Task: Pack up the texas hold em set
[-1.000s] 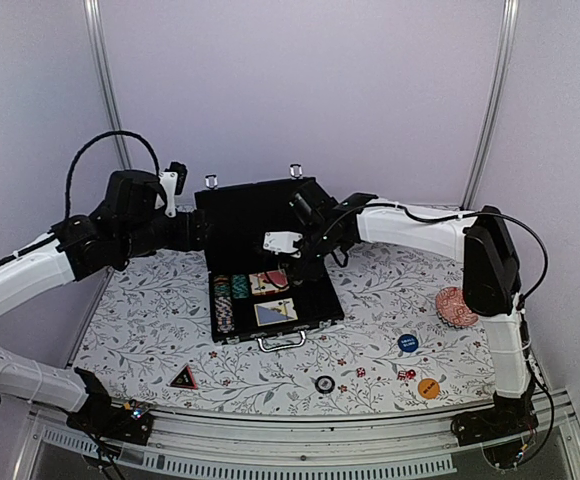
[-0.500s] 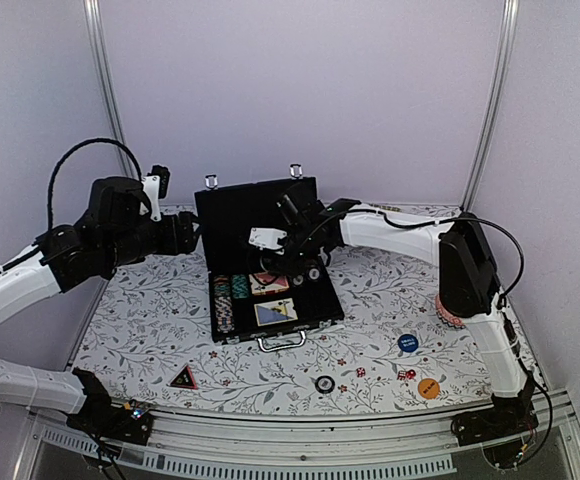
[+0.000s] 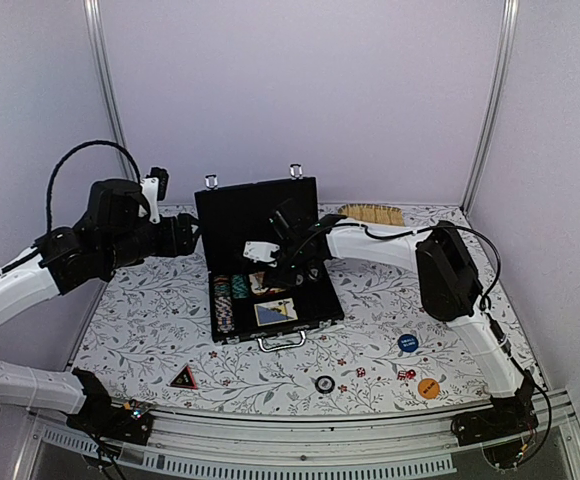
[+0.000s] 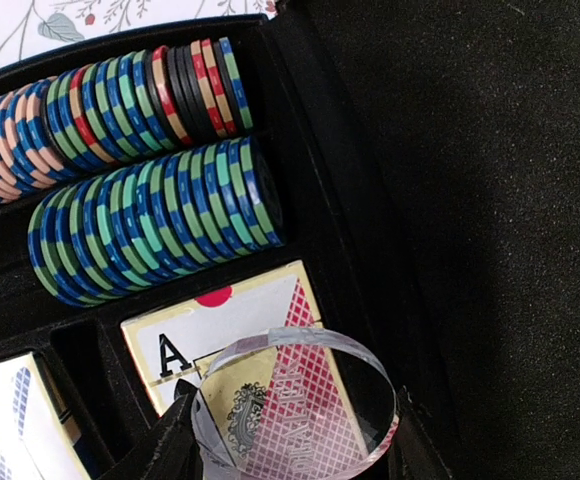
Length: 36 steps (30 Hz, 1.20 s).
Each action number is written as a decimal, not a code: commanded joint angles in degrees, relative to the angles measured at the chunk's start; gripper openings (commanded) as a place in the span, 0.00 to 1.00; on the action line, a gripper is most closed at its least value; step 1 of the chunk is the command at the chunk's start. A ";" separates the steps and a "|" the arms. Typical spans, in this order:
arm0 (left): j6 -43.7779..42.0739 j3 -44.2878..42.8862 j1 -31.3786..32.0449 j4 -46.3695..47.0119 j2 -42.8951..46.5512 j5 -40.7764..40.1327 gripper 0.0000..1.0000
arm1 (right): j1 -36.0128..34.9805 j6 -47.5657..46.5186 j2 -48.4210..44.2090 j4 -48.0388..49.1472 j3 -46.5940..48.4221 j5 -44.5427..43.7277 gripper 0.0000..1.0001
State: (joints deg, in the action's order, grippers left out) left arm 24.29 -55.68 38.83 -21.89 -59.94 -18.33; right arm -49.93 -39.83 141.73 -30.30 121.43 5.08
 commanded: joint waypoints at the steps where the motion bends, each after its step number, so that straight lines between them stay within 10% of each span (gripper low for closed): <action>1: 0.67 1.51 -0.95 -0.26 1.43 -0.47 0.81 | -0.60 0.59 2.40 1.45 1.71 1.30 0.60; 23: 0.58 0.60 -1.17 -1.79 -1.99 -0.40 0.84 | 0.06 2.63 -7.51 0.00 0.07 3.54 0.81; 36: 6.41 -5.74 -4.38 -22.19 -15.99 7.29 0.80 | 9.67 7.00 -34.47 0.73 -32.14 15.92 0.81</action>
State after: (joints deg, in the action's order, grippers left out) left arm 29.21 -60.20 35.07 -35.92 -74.17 -15.35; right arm -45.74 -34.94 113.45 -28.95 99.04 14.85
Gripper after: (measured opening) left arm 0.803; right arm 0.807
